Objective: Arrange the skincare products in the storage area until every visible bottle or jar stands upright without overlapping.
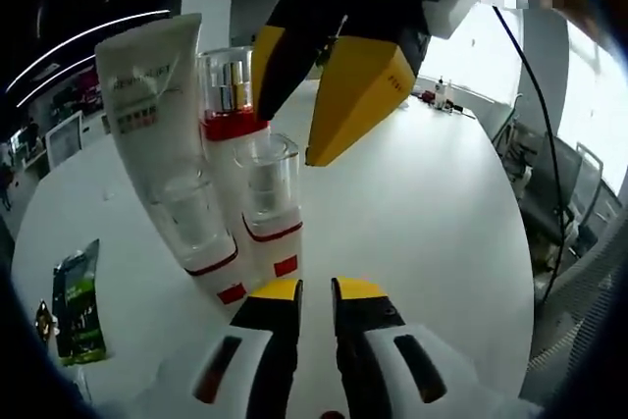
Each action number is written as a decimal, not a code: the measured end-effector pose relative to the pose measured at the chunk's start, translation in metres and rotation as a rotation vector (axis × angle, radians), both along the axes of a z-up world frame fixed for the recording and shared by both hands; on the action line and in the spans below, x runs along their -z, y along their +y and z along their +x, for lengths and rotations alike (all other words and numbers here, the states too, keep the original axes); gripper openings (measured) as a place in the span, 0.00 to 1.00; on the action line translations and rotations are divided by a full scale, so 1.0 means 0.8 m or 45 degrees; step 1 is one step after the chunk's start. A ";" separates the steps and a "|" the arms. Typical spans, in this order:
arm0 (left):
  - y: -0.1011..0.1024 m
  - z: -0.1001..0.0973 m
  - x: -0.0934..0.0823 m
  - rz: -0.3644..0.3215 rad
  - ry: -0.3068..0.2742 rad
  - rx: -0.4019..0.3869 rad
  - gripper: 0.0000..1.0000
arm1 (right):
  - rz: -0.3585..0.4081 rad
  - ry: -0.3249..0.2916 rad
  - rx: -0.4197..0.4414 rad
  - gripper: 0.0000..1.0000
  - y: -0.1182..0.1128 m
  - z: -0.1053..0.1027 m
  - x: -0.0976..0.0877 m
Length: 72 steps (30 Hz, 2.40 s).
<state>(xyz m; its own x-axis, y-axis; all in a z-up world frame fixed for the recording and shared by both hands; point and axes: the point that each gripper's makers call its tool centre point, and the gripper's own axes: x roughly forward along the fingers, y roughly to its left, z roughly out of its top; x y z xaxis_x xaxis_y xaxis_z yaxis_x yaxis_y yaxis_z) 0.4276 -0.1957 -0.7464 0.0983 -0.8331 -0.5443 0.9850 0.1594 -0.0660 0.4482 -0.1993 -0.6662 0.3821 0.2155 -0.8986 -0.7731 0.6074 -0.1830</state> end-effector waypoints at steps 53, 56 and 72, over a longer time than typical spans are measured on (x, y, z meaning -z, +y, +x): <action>0.253 -0.007 -0.119 -0.134 0.162 -0.344 0.58 | 0.473 -0.177 0.635 0.83 0.060 -0.171 0.011; 0.274 -0.001 -0.121 -0.140 0.169 -0.391 0.63 | 0.503 -0.191 0.668 0.85 0.063 -0.179 0.014; 0.342 -0.023 -0.104 -0.167 0.205 -0.477 0.89 | 0.654 -0.315 0.896 0.99 0.057 -0.207 0.019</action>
<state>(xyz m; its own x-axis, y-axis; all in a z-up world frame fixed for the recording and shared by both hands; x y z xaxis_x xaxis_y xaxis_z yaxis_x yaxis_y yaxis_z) 0.4091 0.0777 -0.6630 0.3302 -0.8191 -0.4690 0.8359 0.4845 -0.2577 0.2830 -0.1540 -0.6817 0.7465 0.2110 -0.6311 -0.1667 0.9774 0.1297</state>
